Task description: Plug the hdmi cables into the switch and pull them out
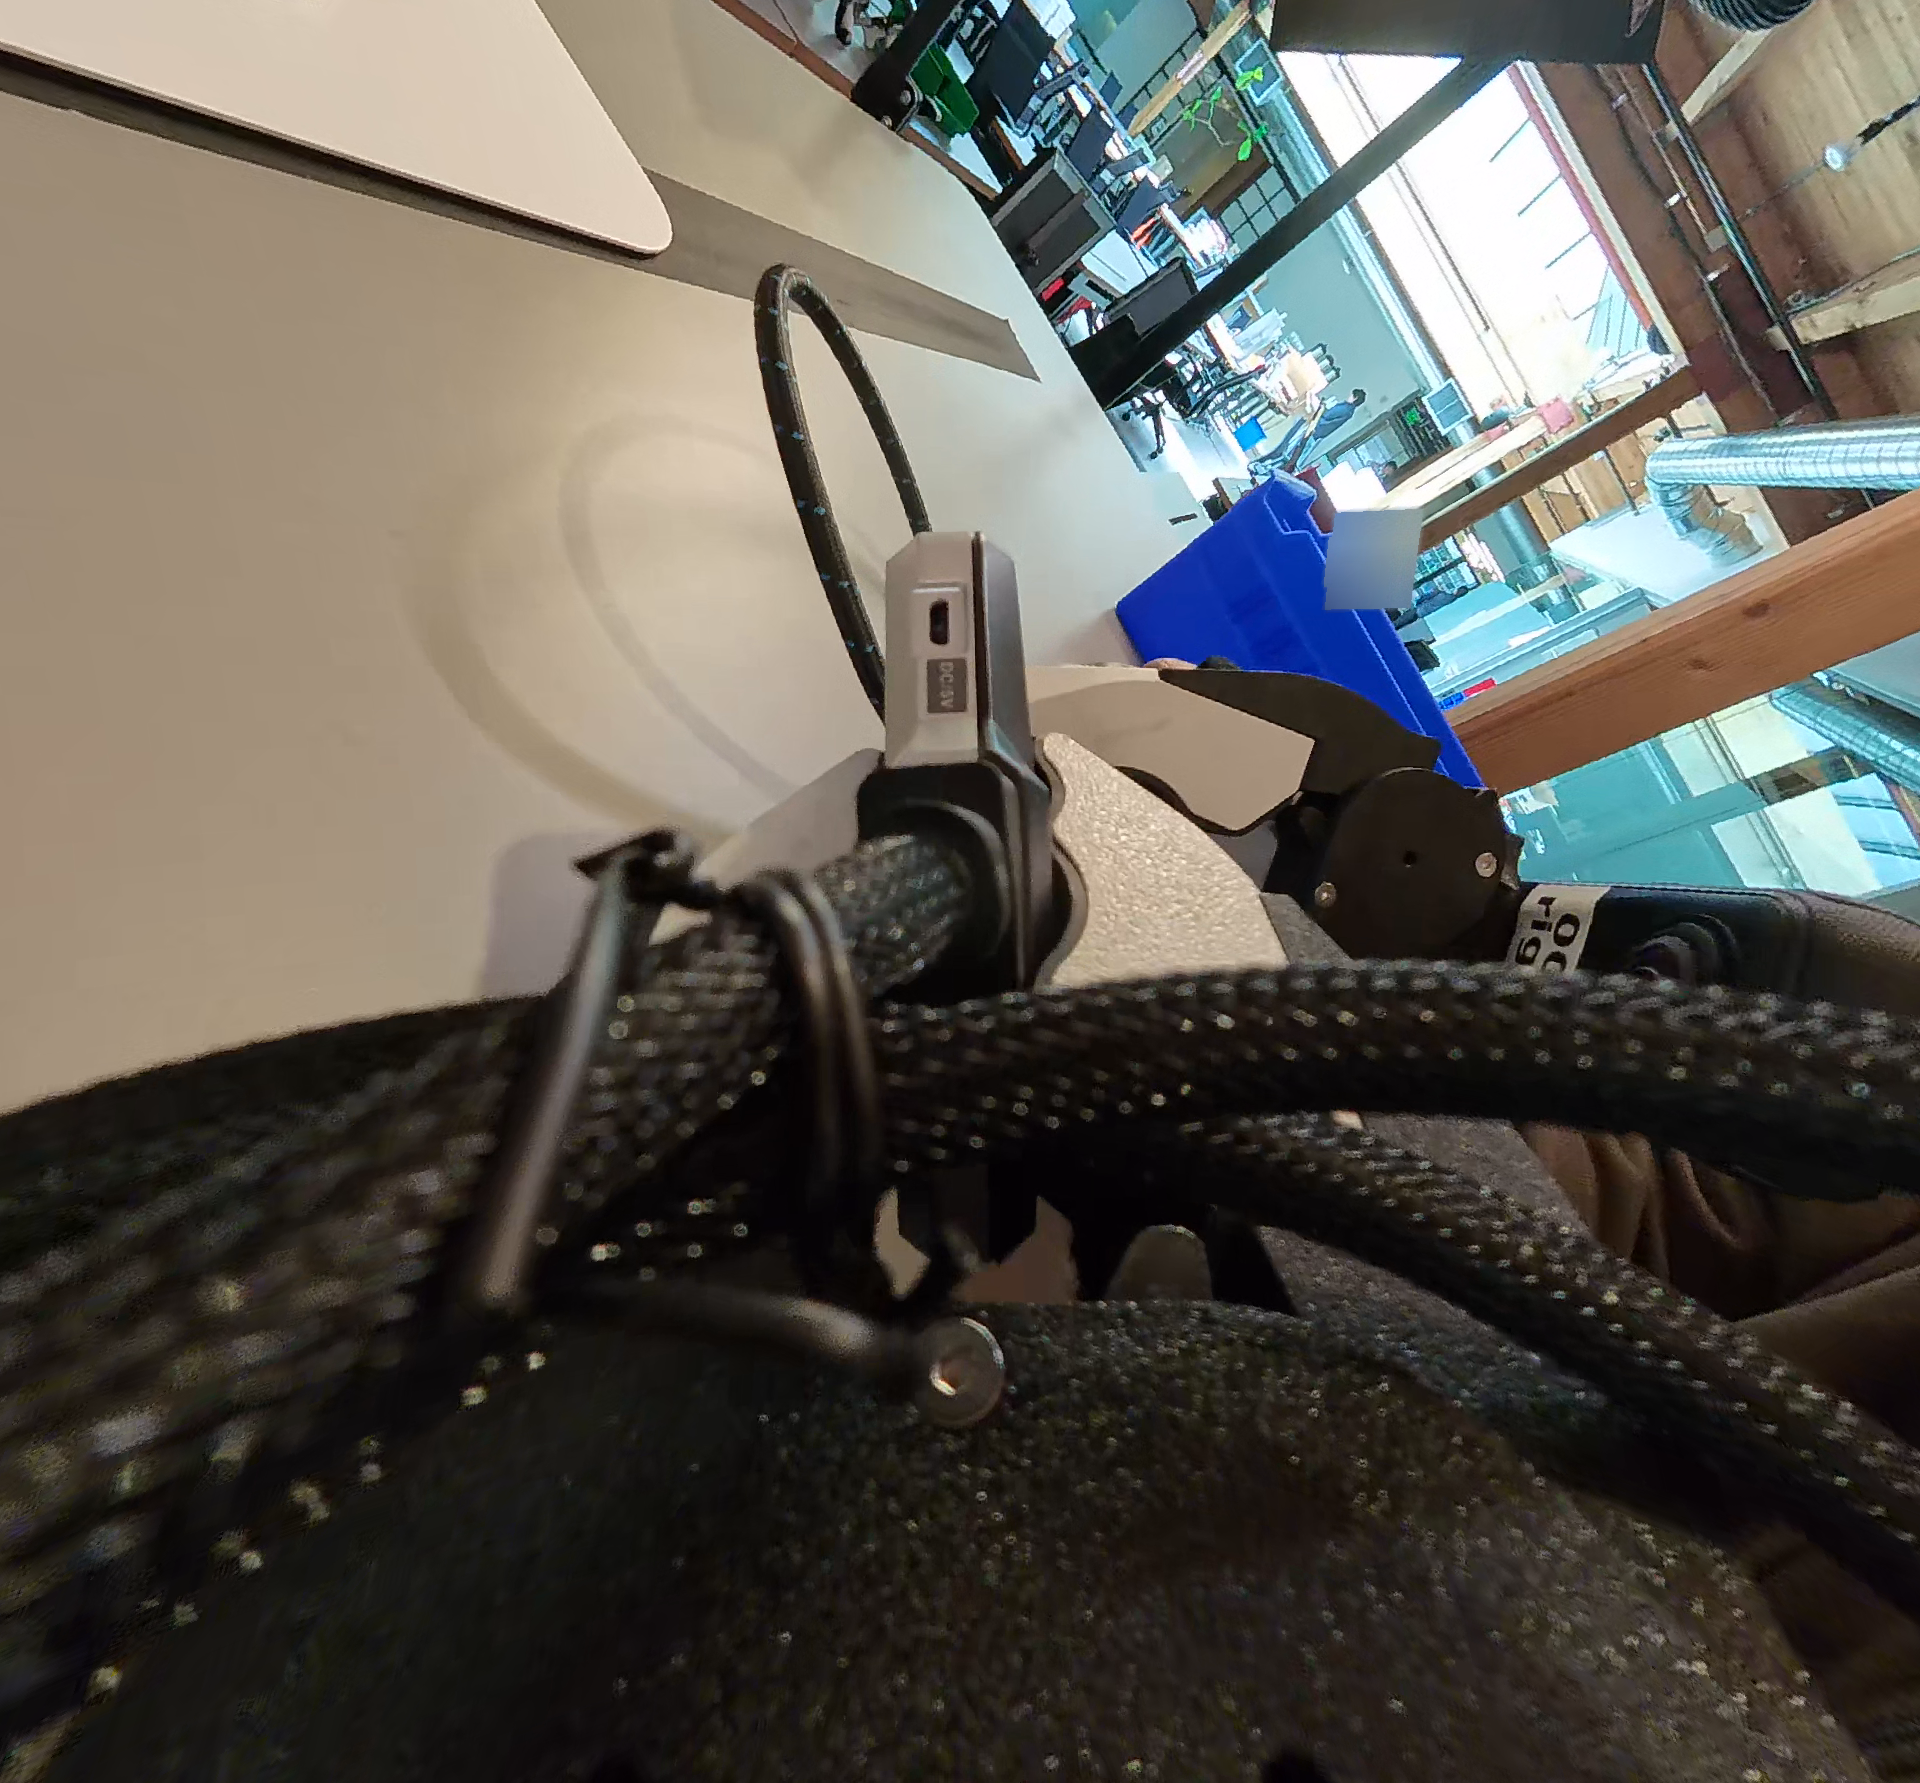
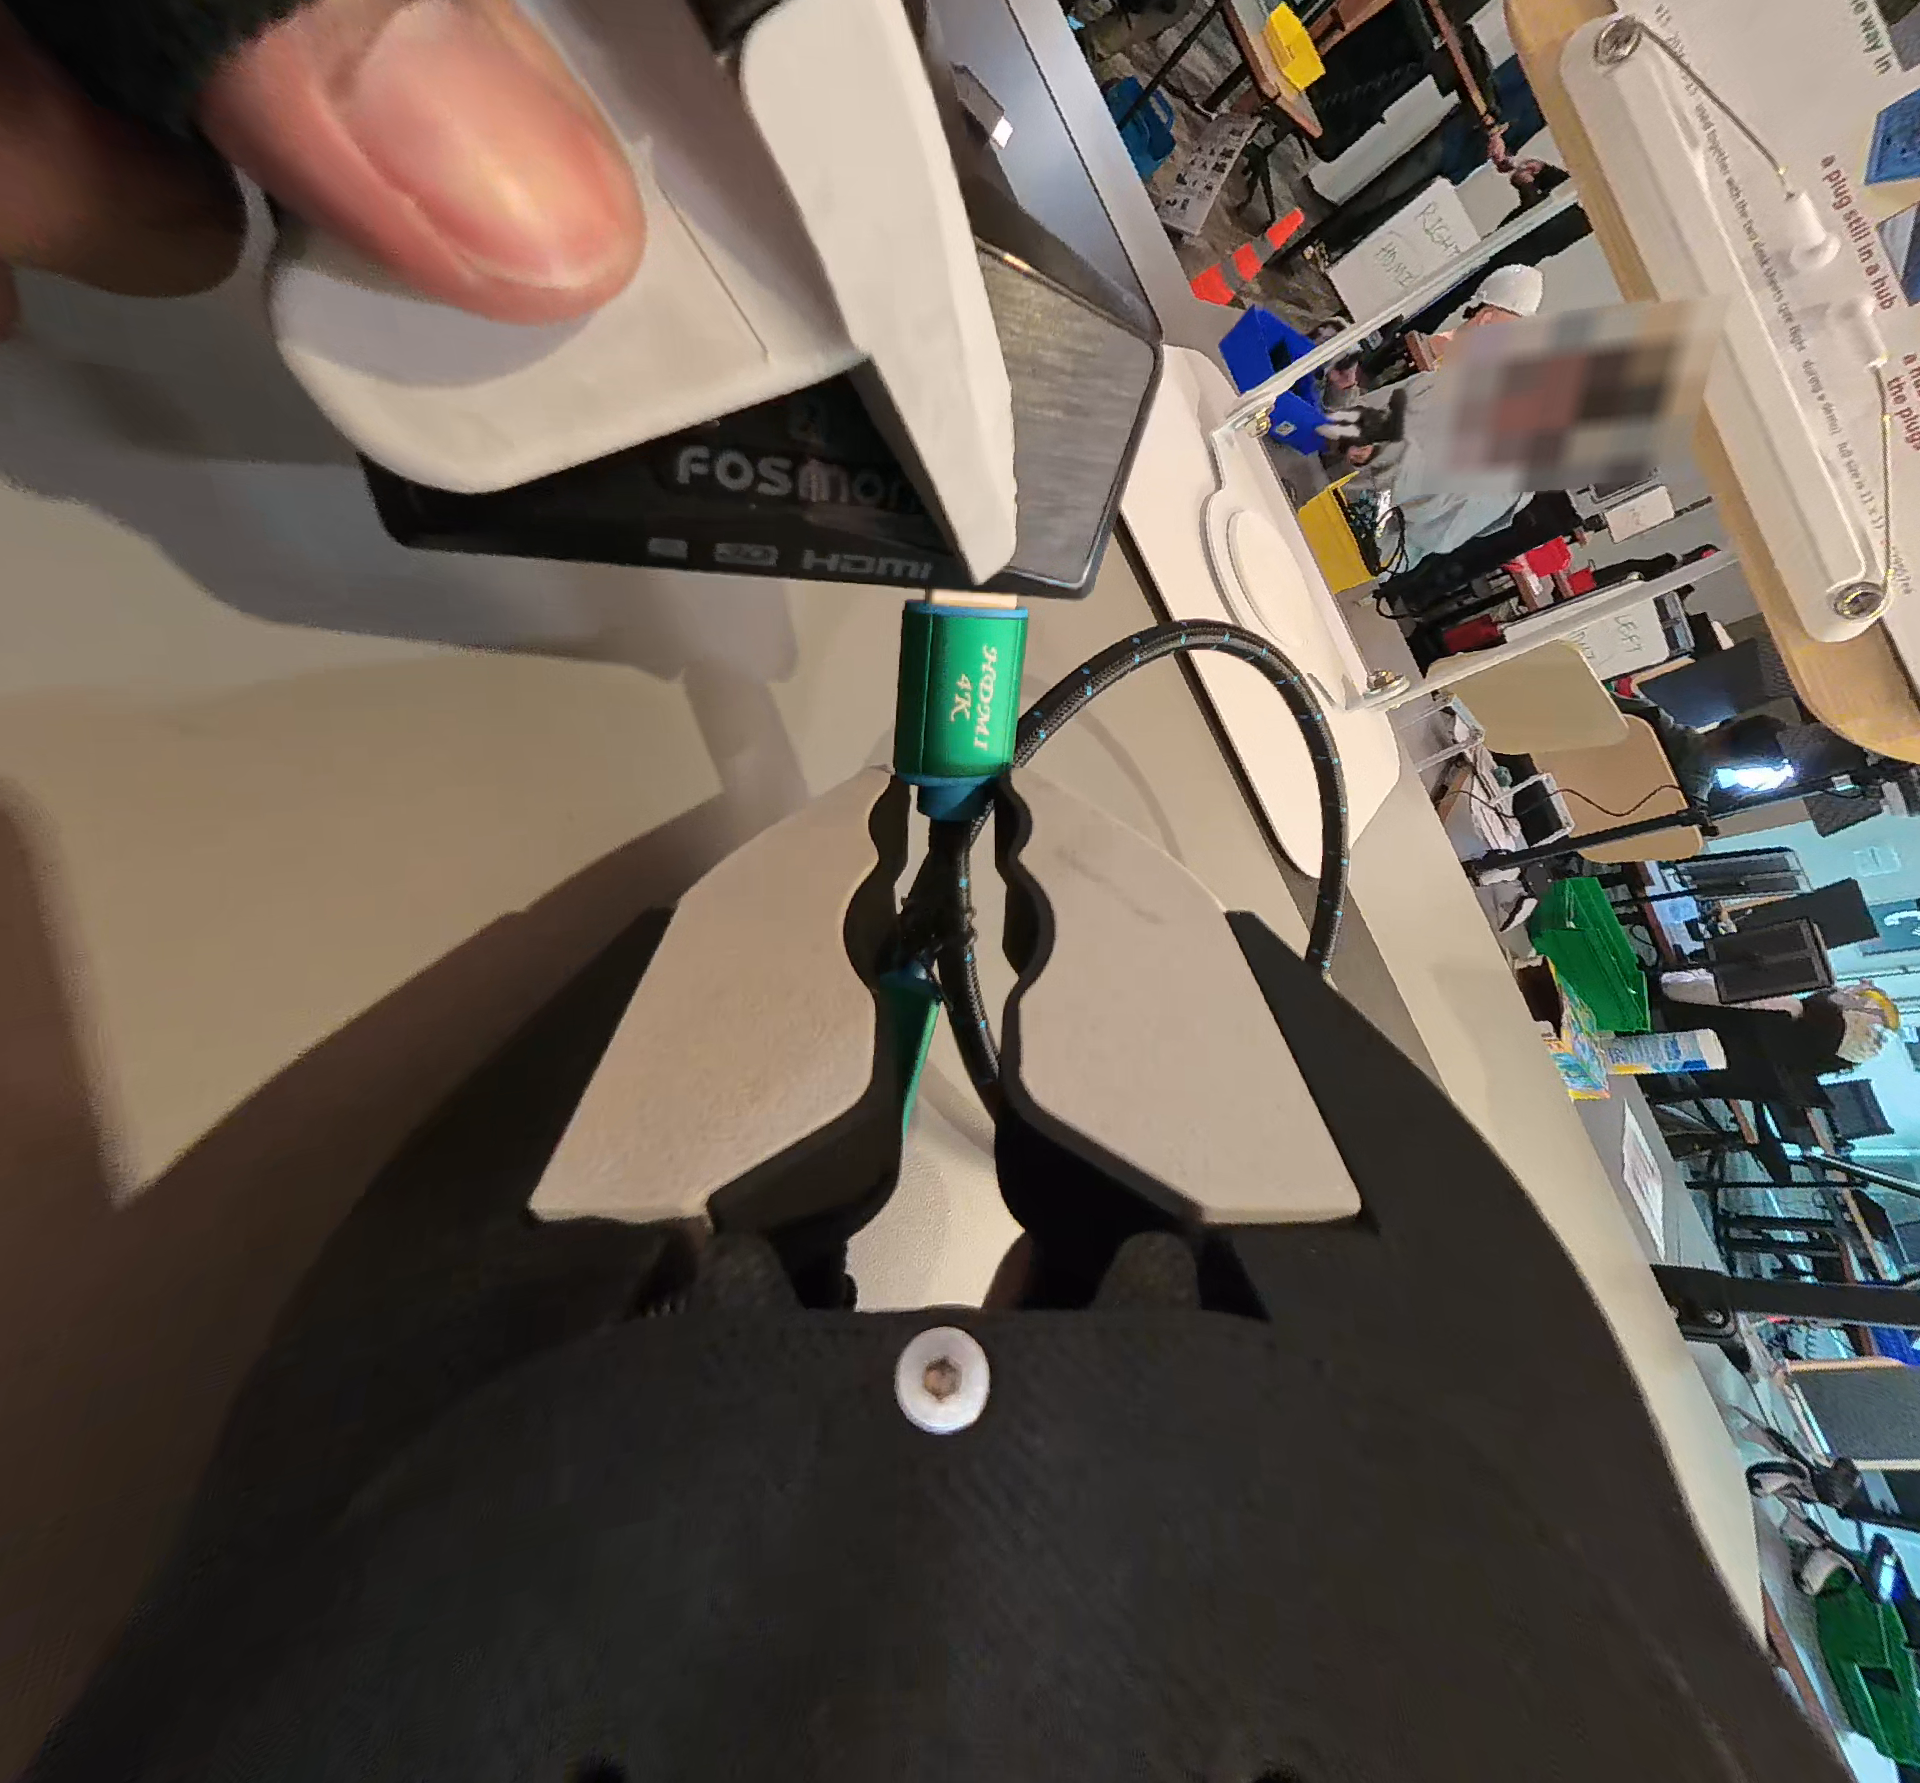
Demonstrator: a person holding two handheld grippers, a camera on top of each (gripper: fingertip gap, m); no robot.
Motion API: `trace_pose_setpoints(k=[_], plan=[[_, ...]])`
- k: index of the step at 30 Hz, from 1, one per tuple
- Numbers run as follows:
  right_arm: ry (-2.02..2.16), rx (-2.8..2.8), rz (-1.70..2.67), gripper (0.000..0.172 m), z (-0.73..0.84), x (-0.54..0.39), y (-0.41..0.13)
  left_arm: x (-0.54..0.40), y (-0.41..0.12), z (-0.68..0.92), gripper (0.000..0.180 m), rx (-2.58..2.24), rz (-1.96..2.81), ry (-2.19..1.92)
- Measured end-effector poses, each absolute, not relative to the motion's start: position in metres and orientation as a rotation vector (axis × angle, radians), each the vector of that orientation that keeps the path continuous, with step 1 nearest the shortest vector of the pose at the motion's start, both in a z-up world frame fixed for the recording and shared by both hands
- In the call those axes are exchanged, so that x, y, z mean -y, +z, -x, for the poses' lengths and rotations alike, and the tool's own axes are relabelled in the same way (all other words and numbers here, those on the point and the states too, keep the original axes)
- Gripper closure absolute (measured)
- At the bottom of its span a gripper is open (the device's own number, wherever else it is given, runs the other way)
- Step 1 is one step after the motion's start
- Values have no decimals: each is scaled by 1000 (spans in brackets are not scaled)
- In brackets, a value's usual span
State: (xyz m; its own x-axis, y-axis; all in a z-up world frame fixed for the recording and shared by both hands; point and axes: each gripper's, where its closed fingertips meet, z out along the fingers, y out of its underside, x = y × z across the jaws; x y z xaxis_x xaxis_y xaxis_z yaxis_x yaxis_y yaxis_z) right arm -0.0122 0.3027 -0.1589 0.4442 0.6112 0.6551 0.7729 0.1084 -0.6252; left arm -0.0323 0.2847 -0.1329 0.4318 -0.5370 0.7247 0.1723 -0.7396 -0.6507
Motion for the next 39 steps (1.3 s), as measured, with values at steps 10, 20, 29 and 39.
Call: trace_pose_setpoints(k=[10,20,29,39], plan=[[-195,1219,1598,157,11,-305,-159,-288,-132,32,152,-279,1997,-1362],[-128,1283,1364,138,30,-287,-139,-307,-129,54,137,156,1904,-1582],[-361,1382,1051,128,53,-268,-132,-301,-126,38,127,375,1820,-1874],[-408,1370,1061,150,50,-272,-133,-295,-133,25,121,285,1925,-1830]])
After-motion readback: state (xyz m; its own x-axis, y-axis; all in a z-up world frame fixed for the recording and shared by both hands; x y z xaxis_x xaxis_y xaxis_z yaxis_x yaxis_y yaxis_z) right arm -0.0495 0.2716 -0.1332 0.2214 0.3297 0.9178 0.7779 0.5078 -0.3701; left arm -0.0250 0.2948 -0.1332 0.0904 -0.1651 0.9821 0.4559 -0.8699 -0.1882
